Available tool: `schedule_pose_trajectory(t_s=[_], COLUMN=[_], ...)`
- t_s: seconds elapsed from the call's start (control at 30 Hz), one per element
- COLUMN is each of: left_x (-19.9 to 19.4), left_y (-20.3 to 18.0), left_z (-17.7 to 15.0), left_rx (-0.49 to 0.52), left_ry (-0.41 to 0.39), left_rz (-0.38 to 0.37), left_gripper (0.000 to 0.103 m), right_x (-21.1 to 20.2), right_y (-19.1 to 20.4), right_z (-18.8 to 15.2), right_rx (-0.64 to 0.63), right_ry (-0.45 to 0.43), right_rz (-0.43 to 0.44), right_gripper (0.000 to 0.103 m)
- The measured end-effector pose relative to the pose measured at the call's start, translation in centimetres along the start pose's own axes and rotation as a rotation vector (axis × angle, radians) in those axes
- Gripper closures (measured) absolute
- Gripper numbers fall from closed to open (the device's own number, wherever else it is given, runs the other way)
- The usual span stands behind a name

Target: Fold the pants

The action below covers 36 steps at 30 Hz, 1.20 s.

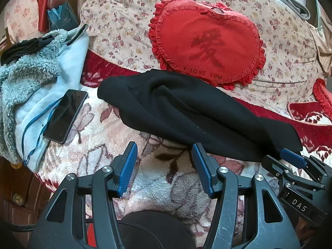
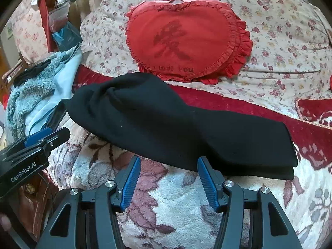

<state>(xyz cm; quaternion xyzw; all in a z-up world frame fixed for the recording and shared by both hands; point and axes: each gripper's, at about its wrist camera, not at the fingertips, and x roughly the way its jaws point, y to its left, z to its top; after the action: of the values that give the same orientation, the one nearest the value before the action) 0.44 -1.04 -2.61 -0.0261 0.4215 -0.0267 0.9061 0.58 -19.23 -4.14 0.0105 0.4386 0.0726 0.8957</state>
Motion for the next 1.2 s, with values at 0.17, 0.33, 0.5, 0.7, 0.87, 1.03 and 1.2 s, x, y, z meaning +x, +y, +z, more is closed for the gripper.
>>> schedule_pose_trajectory(t_s=[0.17, 0.33, 0.5, 0.7, 0.87, 1.03, 1.2], left_x=[0.1, 0.3, 0.6, 1.1, 1.8, 3.1, 5.1], left_y=[0.0, 0.1, 0.5, 2.5, 5.3, 8.1, 9.6], left_z=[0.0, -0.1, -0.1, 0.3, 1.1, 2.7, 4.1], left_rx=[-0.001, -0.002, -0.011, -0.059, -0.124, -0.203, -0.259], left_ry=[0.002, 0.003, 0.007, 0.030, 0.037, 0.056, 0.085], left_rz=[0.001, 0.002, 0.002, -0.006, 0.013, -0.022, -0.030], left_gripper=[0.048, 0.048, 0.048, 0.048, 0.048, 0.048, 0.048], right_x=[0.5, 0.9, 1.1, 1.5, 2.5, 3.8, 5.9], right_y=[0.3, 0.6, 0.9, 1.0, 1.3, 2.6, 5.3], right_z=[0.0, -0.1, -0.1, 0.0, 0.3, 0.7, 1.3], right_rx=[-0.006, -0.011, -0.011, -0.011, -0.014, -0.052, -0.125], right_ry=[0.008, 0.022, 0.033, 0.043, 0.054, 0.058, 0.069], right_rz=[-0.004, 0.002, 0.012, 0.012, 0.022, 0.054, 0.089], right_gripper=[0.048, 0.048, 0.048, 0.048, 0.048, 0.048, 0.048])
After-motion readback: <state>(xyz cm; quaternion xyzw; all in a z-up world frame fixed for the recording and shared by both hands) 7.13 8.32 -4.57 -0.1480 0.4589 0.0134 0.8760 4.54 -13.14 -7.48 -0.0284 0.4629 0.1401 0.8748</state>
